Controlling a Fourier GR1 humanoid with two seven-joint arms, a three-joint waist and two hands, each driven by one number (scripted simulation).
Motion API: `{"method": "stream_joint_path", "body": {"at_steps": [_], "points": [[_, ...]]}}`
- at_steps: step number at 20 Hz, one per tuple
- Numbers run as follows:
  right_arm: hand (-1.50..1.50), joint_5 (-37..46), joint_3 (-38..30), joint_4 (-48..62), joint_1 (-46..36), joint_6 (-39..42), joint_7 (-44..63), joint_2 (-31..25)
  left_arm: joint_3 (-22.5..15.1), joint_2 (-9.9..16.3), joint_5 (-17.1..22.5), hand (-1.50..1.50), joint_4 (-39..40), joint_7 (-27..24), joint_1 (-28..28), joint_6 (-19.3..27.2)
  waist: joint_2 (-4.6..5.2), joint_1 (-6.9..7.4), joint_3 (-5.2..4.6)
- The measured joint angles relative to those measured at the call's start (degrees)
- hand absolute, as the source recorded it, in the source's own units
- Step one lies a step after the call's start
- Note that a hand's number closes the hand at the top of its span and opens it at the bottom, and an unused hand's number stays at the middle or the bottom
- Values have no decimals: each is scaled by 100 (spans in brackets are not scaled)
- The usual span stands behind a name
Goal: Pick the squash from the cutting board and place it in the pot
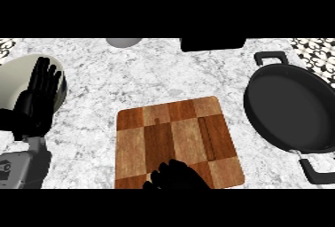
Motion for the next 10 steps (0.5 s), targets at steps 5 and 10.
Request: {"method": "stream_joint_path", "body": {"at_steps": [5, 10], "points": [[150, 557, -182, -1445, 624, -459, 675, -173, -31, -12, 1, 0, -138, 61, 38, 2, 33, 59, -1], [150, 872, -502, -2865, 1243, -653, 1050, -493, -94, -36, 0, 0, -163, 93, -82, -52, 102, 203, -3]]}}
